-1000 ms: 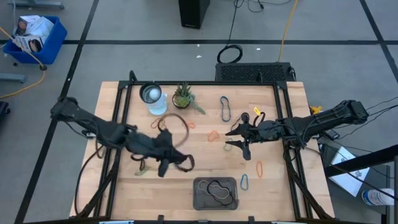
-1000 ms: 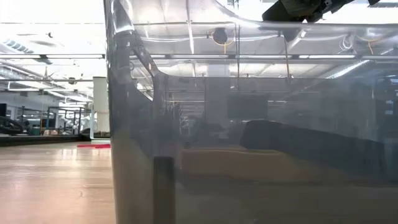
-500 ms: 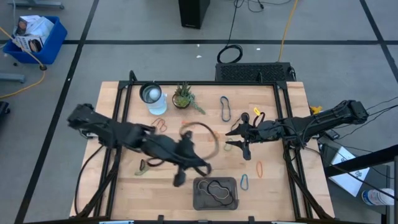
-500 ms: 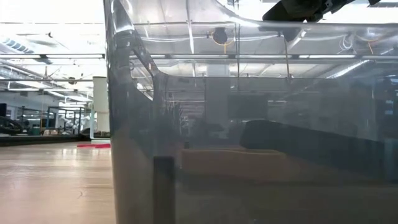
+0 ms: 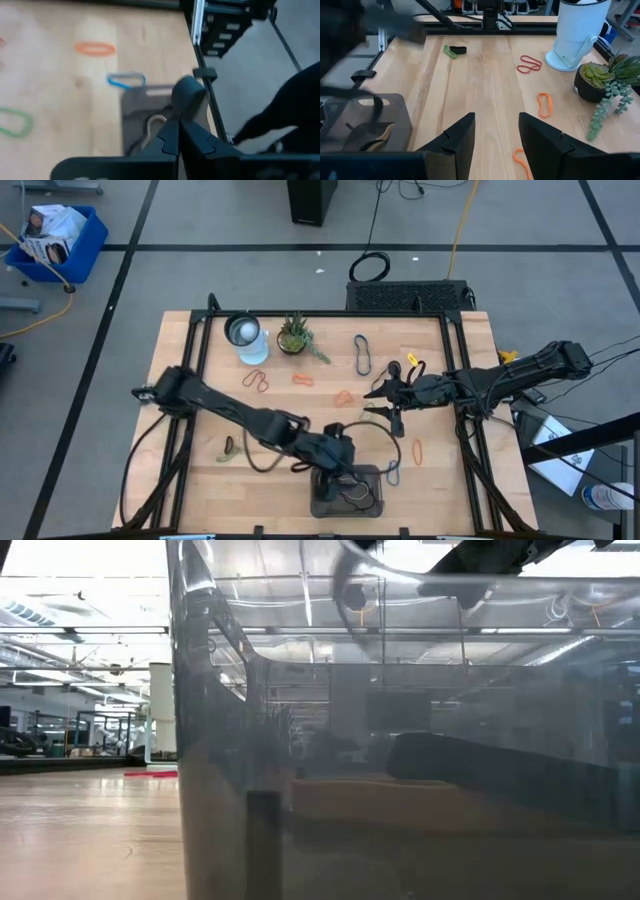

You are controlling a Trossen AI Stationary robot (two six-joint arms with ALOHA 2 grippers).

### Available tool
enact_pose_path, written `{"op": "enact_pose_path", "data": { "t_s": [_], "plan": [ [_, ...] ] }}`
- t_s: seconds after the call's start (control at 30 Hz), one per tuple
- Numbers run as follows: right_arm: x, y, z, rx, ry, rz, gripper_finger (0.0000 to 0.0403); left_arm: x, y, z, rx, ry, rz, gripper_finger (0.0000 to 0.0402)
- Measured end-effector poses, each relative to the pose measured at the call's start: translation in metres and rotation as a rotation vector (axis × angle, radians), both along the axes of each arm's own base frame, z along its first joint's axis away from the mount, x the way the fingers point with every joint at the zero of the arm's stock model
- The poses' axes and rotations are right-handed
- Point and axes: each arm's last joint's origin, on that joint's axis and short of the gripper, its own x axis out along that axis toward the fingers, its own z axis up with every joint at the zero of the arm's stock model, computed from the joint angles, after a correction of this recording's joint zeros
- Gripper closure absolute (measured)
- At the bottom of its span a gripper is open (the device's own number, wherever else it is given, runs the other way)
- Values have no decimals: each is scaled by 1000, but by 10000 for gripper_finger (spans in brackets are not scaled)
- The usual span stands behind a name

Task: Pick and place rubber bands into bin
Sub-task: Put the black rubber band into the black transparent bin

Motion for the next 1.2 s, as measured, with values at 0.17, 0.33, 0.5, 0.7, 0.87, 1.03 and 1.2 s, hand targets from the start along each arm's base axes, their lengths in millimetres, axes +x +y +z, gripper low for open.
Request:
{"op": "enact_pose_path", "data": {
  "t_s": [0.17, 0.33, 0.5, 0.7, 0.87, 1.03, 1.2],
  "plan": [
    [-1, 0, -1, -4, 16, 0, 257, 14, -6, -42, -43, 126, 1, 395],
    [-1, 0, -1, -2, 15, -1, 257, 19, -7, -57, -112, 189, -32, 390],
    [-1, 0, -1, -1, 15, -1, 258, 19, -7, -57, -140, 201, -22, 388],
    [-1, 0, -1, 22, 15, -8, 258, 20, -6, -57, -155, 209, -5, 386],
    [-1, 0, -1, 31, 15, -12, 260, 19, -6, -57, -159, 212, 0, 385],
    [-1, 0, -1, 31, 15, -12, 261, 19, -6, -57, -170, 219, 12, 352],
    [-1, 0, -1, 31, 15, -12, 261, 17, -4, -57, -178, 254, -2, 298]
  ]
}}
